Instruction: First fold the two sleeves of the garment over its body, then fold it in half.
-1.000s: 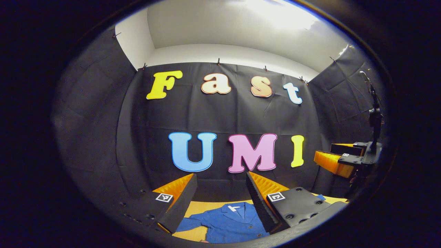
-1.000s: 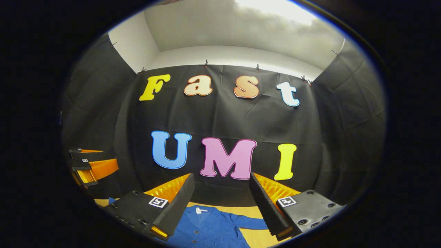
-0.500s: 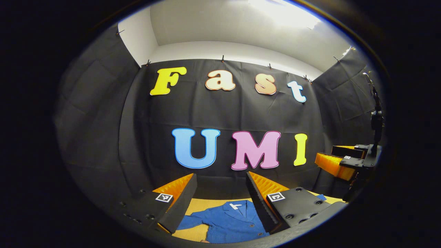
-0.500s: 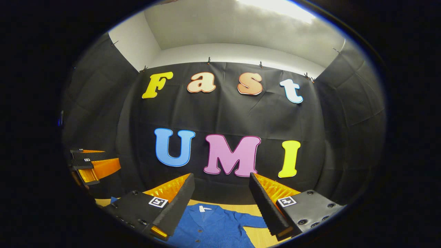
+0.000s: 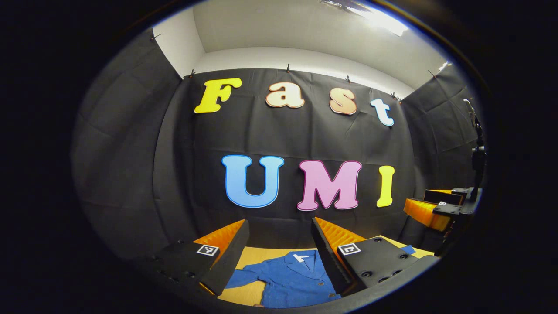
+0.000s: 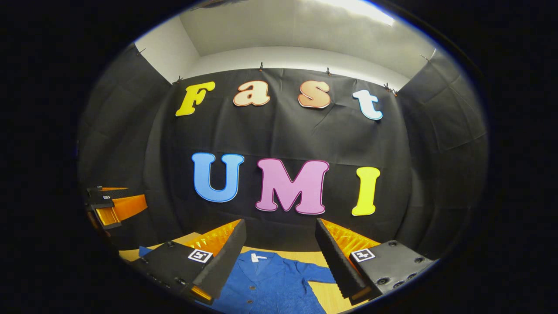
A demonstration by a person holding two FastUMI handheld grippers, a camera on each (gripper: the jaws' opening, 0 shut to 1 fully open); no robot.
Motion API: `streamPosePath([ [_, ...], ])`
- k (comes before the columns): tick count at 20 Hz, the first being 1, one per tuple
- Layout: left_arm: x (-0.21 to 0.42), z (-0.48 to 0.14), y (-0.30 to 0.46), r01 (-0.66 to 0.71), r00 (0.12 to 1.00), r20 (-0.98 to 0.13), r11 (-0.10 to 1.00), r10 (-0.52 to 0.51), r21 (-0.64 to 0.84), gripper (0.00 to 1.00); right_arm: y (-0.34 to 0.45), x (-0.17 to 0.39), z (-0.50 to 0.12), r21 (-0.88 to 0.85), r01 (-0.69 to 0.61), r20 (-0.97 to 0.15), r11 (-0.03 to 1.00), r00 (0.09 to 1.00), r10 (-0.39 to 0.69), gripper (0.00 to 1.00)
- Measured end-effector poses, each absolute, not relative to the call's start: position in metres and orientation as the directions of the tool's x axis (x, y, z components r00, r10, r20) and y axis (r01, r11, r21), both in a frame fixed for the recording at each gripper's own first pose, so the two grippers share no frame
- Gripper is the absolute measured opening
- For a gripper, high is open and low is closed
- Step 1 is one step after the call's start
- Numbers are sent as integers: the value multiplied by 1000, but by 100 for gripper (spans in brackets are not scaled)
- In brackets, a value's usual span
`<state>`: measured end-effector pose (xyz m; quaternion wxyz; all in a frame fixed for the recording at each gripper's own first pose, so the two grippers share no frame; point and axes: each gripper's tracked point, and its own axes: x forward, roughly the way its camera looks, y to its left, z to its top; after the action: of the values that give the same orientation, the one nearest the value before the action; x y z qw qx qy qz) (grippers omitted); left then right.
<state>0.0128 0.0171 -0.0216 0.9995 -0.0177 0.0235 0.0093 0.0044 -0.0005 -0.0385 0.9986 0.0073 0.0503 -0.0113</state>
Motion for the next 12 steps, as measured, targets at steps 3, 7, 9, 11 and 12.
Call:
streamPosePath([
  [3, 13, -31, 20, -29, 997, -73, 999, 26, -33, 82, -3, 3, -52, 20, 33, -135, 999, 990, -31, 96],
  [7, 15, -34, 22, -33, 996, -85, 999, 30, -40, 82, -11, 3, -70, 21, 53, -172, 998, 984, -49, 99],
  [9, 17, -36, 20, -32, 996, -90, 999, 29, -32, 82, -13, 2, -83, 18, 58, -197, 998, 979, -54, 99],
  [11, 18, -37, 17, -29, 995, -94, 999, 26, -24, 82, -11, 0, -90, 31, 53, -218, 998, 975, -45, 99],
  [12, 19, -38, 15, -25, 995, -96, 999, 22, -22, 82, -11, -1, -94, 36, 50, -226, 998, 973, -41, 99],
])
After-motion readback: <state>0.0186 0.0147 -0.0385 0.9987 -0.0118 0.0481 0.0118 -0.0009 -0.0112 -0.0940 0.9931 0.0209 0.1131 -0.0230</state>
